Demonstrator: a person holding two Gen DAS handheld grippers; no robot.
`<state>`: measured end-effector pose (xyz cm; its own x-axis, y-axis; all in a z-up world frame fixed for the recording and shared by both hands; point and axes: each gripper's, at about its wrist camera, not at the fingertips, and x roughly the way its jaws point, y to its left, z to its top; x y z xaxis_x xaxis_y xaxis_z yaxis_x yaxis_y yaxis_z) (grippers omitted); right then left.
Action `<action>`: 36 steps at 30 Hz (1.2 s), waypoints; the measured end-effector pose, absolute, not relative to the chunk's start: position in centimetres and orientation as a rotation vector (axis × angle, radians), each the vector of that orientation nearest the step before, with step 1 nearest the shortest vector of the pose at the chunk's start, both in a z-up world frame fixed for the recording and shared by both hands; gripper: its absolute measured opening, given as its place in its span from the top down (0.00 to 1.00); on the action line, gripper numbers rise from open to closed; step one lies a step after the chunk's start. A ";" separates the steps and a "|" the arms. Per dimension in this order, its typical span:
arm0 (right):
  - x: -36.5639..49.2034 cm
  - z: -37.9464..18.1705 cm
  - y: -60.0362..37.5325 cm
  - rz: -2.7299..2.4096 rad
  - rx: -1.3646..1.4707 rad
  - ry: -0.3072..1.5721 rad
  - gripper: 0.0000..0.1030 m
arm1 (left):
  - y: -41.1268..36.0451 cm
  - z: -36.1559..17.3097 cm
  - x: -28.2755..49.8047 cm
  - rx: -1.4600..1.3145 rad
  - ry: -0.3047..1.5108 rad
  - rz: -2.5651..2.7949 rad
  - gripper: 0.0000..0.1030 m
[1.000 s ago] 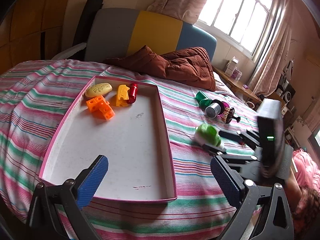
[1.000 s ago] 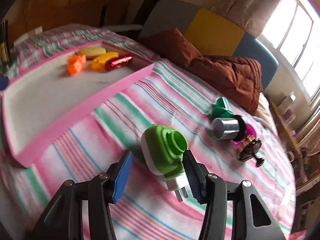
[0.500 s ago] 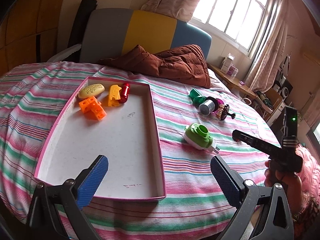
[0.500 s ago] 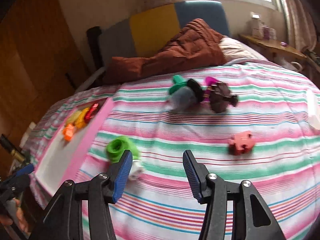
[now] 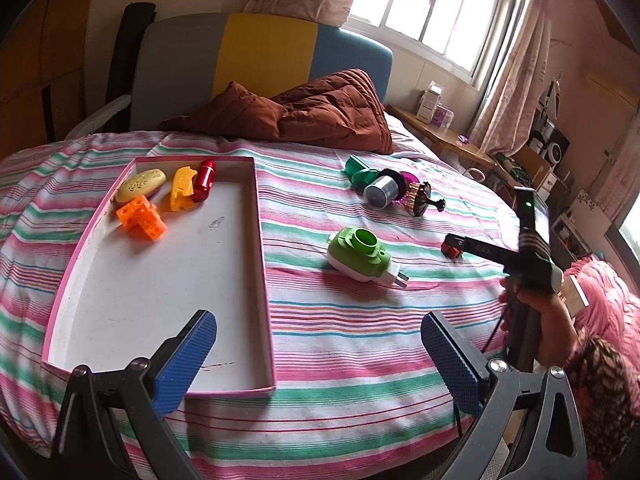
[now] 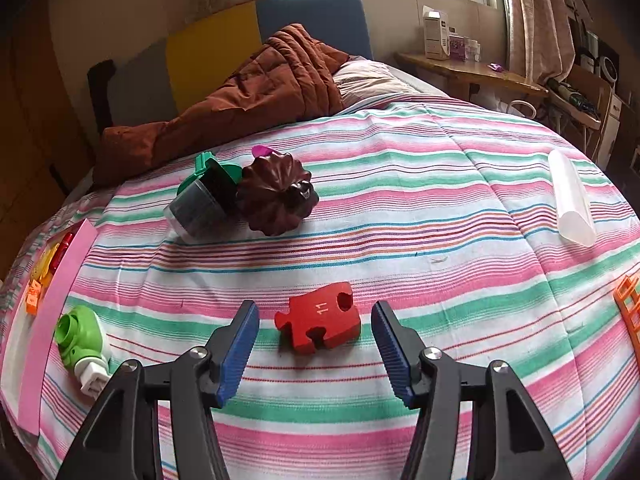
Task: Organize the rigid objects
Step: 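Grasp the red numbered puzzle piece with the right tool, then grasp the green-white plug device with the left tool while the right tool holds the red puzzle piece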
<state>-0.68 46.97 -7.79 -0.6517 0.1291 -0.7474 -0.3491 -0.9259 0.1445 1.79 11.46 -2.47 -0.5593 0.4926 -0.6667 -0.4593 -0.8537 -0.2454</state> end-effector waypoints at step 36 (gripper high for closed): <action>0.7 -9.0 47.0 2.700 -1.052 0.539 0.54 | 27.3 -8.0 -11.3 -1.381 0.245 2.211 0.01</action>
<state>0.69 47.04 -9.04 -0.7290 0.0475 -0.6829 -0.3060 -0.9150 0.2629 -11.26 27.32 -7.98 -0.3467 0.3302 -0.8779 -0.5141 -0.8497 -0.1166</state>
